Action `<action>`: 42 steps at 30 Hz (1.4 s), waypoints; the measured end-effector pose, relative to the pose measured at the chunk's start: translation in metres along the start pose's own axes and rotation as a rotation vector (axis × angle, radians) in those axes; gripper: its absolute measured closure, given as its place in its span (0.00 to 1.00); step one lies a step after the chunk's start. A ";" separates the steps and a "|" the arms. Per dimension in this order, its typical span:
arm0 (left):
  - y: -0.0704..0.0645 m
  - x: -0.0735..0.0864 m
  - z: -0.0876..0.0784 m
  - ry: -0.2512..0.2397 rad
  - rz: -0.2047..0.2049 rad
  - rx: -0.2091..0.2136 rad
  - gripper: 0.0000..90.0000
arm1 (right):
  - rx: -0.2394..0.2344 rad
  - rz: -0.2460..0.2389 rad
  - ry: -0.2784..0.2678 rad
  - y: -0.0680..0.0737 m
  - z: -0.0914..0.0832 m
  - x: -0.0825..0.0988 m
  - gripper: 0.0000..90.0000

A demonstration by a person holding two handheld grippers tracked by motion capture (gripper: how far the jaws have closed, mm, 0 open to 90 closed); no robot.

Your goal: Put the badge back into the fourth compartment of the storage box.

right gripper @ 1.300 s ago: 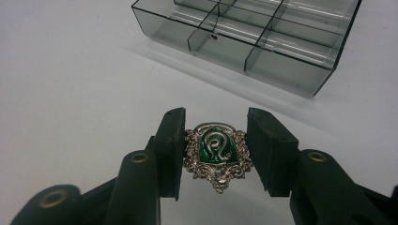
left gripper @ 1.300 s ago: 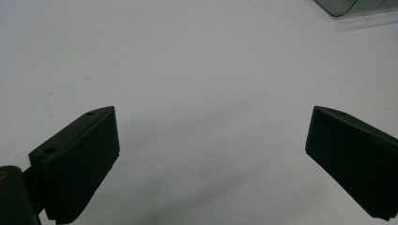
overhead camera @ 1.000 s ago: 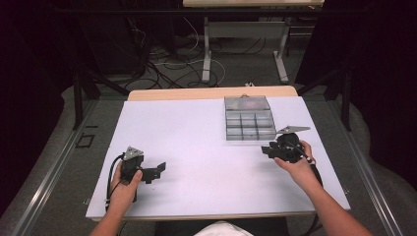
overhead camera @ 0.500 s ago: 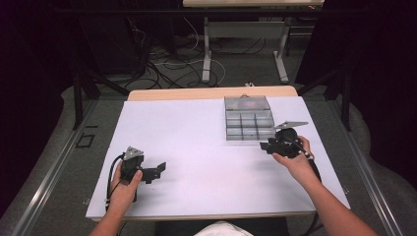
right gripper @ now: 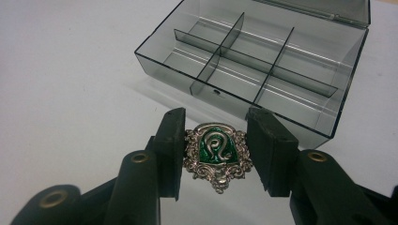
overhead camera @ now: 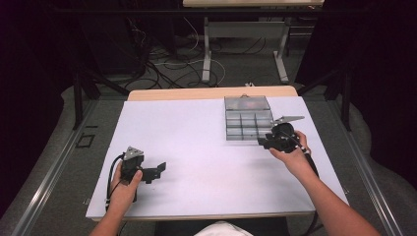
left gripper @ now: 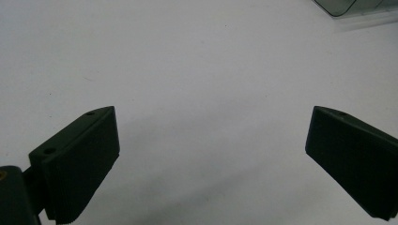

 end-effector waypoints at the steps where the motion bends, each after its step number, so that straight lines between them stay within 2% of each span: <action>1: 0.000 0.000 0.000 0.000 -0.001 0.000 0.04 | 0.003 0.007 0.000 0.001 0.001 -0.001 0.65; 26: 0.000 0.000 0.000 0.002 0.003 0.003 0.04 | 0.014 0.013 -0.026 0.003 0.024 -0.026 0.65; 42: 0.000 0.000 0.000 0.007 0.010 0.001 0.04 | 0.019 0.020 -0.033 0.005 0.041 -0.030 0.65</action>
Point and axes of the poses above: each handheld gripper's, and its own axes: z roughly forward along the jaws, x roughly out of its underside, y roughly to its left, the point moved 7 cm from there along z, roughly forward along the jaws
